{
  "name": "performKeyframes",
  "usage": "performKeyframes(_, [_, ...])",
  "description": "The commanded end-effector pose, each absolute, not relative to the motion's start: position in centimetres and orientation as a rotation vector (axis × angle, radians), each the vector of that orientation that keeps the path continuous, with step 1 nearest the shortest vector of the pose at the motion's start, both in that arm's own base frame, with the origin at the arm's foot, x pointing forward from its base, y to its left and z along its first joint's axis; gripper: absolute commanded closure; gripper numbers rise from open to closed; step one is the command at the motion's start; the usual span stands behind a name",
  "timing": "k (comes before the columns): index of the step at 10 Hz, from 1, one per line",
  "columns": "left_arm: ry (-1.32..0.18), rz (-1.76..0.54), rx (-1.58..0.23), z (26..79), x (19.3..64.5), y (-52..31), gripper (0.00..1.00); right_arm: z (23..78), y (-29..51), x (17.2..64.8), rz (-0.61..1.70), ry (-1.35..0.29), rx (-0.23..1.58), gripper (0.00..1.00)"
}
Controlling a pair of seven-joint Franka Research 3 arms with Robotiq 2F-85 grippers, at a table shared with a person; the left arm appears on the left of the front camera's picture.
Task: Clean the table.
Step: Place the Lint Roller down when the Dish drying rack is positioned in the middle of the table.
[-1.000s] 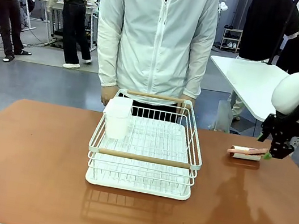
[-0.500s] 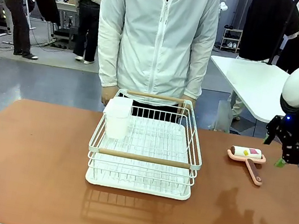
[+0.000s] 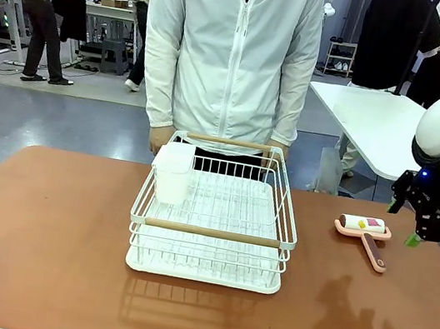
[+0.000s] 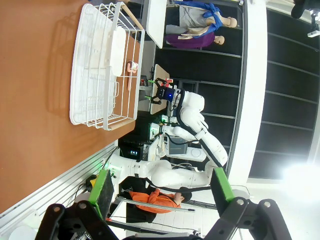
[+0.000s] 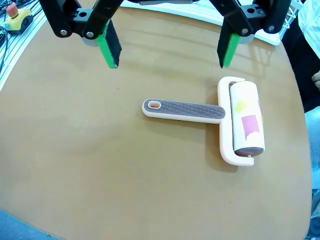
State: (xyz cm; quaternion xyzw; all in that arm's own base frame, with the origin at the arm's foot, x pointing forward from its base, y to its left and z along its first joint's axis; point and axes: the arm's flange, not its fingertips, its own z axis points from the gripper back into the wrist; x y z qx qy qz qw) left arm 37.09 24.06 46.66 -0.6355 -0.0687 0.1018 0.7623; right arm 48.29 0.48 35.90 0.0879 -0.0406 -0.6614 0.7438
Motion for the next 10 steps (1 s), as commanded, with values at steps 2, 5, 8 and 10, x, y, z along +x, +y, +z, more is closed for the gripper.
performKeyframes(2, [-0.155,0.222,-1.386,46.77,36.81,24.16,0.00,35.92,0.52,48.29,-1.449,-0.096,0.198,0.00])
performKeyframes(5, [-0.155,0.222,-1.386,46.77,36.81,24.16,0.00,35.92,0.52,48.29,-1.449,-0.096,0.198,0.00])
performKeyframes(8, [-0.155,0.222,-1.386,46.77,36.81,24.16,0.00,35.92,0.52,48.29,-1.449,-0.096,0.198,0.00])
performKeyframes(10, [-0.155,0.222,-1.386,46.77,36.81,24.16,0.00,35.92,0.52,48.29,-1.449,-0.096,0.198,0.00])
